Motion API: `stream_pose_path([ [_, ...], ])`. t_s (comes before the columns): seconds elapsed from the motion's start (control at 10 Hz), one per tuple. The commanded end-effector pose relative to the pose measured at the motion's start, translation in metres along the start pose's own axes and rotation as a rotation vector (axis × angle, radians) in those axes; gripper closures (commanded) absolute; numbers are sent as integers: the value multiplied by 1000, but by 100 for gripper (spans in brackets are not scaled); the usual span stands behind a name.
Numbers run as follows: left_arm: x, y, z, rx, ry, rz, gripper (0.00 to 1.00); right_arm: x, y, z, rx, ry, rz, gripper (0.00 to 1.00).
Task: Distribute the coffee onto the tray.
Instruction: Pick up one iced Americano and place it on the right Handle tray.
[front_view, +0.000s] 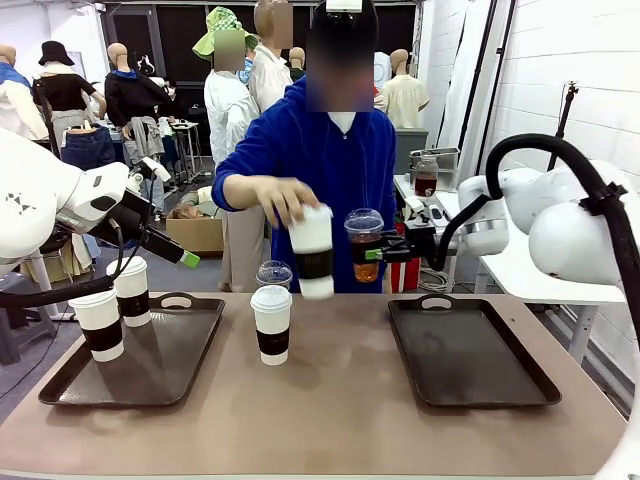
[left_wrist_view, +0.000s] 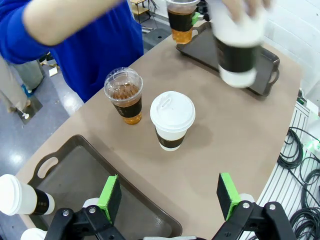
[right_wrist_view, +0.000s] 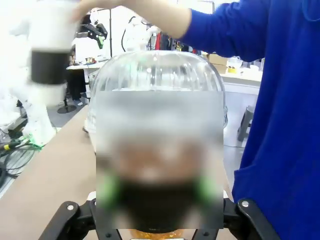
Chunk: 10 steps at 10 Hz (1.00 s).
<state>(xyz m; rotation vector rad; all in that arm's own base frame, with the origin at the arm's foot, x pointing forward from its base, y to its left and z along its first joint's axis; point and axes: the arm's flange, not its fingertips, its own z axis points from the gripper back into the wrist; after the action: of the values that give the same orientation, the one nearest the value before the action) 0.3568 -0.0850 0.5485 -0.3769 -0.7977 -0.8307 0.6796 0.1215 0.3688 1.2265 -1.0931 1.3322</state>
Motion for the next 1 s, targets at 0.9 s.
stream_pose_path([
  [0.9,-2,1,0,-12,-8,6,0,-12,78,61,-41,-10,-36,31],
])
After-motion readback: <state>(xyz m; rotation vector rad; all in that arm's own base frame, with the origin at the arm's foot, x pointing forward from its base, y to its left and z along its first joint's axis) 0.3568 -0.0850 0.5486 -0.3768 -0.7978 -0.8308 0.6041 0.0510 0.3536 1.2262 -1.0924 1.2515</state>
